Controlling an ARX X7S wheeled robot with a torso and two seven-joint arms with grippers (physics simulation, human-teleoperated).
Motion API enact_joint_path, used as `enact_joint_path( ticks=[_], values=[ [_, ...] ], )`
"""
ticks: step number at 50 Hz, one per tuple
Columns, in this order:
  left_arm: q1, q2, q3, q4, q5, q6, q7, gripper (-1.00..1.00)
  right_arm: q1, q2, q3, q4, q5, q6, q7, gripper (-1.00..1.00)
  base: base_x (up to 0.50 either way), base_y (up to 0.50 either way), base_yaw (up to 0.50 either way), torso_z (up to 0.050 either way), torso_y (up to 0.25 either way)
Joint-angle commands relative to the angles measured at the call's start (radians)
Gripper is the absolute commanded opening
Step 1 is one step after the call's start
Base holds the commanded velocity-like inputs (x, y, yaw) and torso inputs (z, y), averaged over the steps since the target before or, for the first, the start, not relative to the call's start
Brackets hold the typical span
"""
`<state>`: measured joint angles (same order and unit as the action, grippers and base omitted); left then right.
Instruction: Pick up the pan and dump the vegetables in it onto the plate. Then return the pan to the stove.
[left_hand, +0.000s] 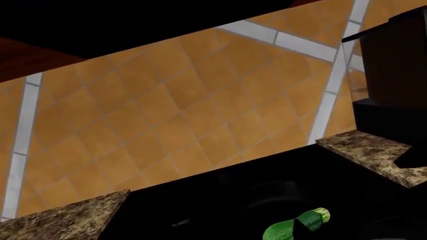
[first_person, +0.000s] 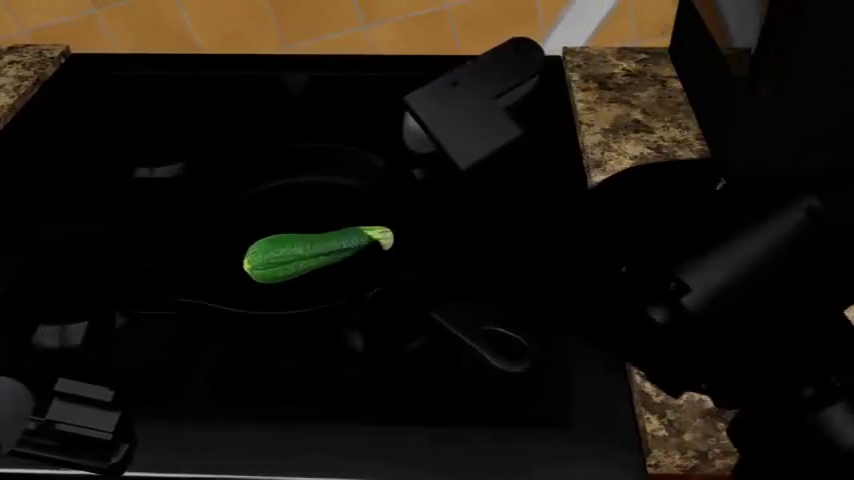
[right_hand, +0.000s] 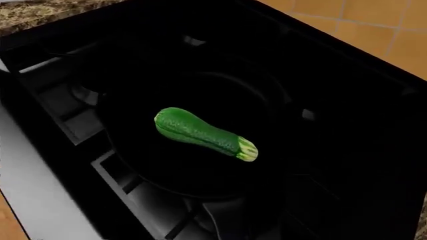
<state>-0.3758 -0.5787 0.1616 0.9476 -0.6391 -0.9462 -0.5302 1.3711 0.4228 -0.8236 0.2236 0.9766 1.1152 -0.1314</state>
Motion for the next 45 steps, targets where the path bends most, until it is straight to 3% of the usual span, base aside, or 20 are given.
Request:
enact_joint_path(
  ticks=[1, 45],
  values=[
    [0.014, 0.0, -0.001, -0.003, 0.003, 0.064, 0.039, 1.0, 0.023, -0.102, -0.064, 0.185, -0.114, -0.098, -0.121, 1.0, 0.0, 0.0, 0.0, 0.0, 0.0],
    [0.026, -0.013, 0.017, -0.014, 0.0, 0.103, 0.037, 1.0, -0.004, -0.358, -0.213, 0.782, -0.274, -0.329, -0.351, 1.0, 0.0, 0.0, 0.0, 0.0, 0.0]
  ],
)
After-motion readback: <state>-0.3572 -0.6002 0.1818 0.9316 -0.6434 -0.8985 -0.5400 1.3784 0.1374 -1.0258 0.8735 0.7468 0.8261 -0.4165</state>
